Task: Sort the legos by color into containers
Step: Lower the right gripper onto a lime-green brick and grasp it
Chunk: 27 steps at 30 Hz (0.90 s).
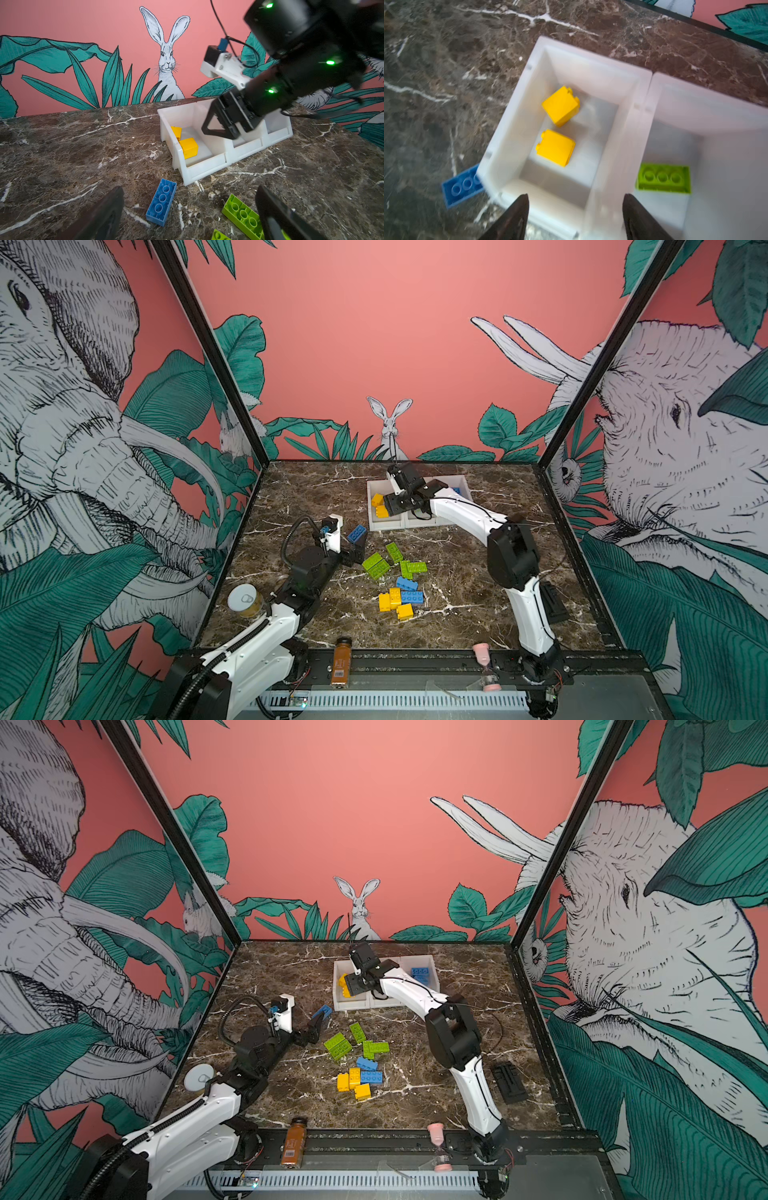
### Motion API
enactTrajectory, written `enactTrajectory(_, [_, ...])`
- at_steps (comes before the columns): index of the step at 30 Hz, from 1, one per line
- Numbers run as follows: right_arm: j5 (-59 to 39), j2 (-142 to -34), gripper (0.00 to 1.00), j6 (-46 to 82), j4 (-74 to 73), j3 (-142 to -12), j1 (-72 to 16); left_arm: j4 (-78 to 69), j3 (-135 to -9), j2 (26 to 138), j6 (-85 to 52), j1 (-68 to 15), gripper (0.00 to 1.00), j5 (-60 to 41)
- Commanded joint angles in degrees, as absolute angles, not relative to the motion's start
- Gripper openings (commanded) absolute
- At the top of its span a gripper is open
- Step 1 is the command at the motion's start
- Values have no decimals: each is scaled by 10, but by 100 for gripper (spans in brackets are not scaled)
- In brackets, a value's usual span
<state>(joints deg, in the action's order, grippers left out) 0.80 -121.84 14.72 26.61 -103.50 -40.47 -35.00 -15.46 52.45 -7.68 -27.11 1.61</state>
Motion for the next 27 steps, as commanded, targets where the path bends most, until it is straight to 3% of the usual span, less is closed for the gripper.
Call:
enactTrajectory(1, [21, -1126, 70, 167, 190, -918, -441, -348, -148, 515, -72, -271, 99, 24])
enactTrajectory(7, [50, -1081, 69, 193, 158, -797, -483, -351, -149, 520, -76, -271, 99, 15])
enactTrajectory(27, [46, -1148, 67, 200, 177, -810, -498, -347, -149, 515, -76, -271, 99, 23])
